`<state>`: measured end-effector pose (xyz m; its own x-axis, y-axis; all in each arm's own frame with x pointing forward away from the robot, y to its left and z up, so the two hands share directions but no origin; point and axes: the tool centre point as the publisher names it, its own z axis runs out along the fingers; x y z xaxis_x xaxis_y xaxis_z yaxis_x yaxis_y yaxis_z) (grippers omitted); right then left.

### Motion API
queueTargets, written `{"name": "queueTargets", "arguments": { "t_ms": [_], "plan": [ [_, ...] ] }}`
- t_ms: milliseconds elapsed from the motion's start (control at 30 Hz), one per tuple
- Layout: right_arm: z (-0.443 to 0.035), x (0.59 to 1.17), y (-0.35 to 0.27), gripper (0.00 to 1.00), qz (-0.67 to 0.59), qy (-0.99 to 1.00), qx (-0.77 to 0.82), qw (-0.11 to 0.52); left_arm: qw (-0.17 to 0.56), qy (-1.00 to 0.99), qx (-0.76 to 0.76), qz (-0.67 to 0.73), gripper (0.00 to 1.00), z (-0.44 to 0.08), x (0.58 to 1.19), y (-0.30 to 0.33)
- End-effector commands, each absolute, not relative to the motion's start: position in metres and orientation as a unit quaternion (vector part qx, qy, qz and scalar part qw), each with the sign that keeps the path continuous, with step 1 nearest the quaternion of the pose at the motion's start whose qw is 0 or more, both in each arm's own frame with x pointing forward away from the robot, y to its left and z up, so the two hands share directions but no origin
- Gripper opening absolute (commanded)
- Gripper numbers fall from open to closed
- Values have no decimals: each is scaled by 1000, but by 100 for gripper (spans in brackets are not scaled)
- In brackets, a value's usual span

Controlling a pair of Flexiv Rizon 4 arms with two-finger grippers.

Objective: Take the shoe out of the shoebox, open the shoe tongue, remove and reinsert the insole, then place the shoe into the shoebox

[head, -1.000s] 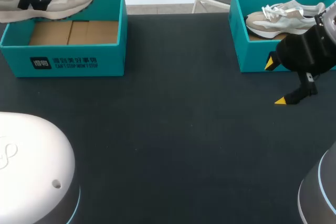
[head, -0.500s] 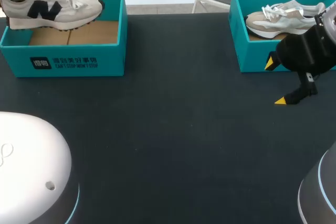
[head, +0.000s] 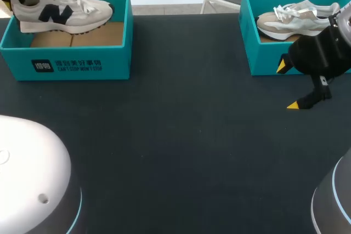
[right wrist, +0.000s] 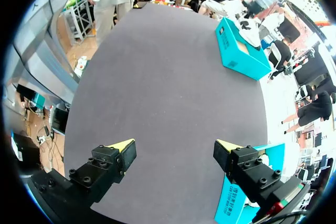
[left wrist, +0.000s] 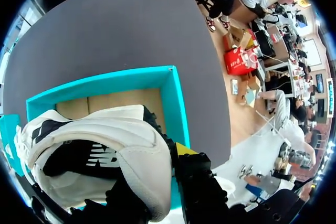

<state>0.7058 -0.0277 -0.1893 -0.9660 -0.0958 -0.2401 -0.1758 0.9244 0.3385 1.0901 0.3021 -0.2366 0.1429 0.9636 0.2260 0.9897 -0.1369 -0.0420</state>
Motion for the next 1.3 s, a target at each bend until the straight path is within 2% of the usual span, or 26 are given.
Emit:
{"name": "queueTargets", "arguments": {
  "t_ms": [33,1300],
  "plan": [
    [-190,708,-26,100,180,975,-70,109,98,-650,-751,-70,0,-251,1100,301],
    [-190,708,-26,100,180,975,-70,109,102,-652,-748,-72,0,-337,1060,305]
  ]
}}
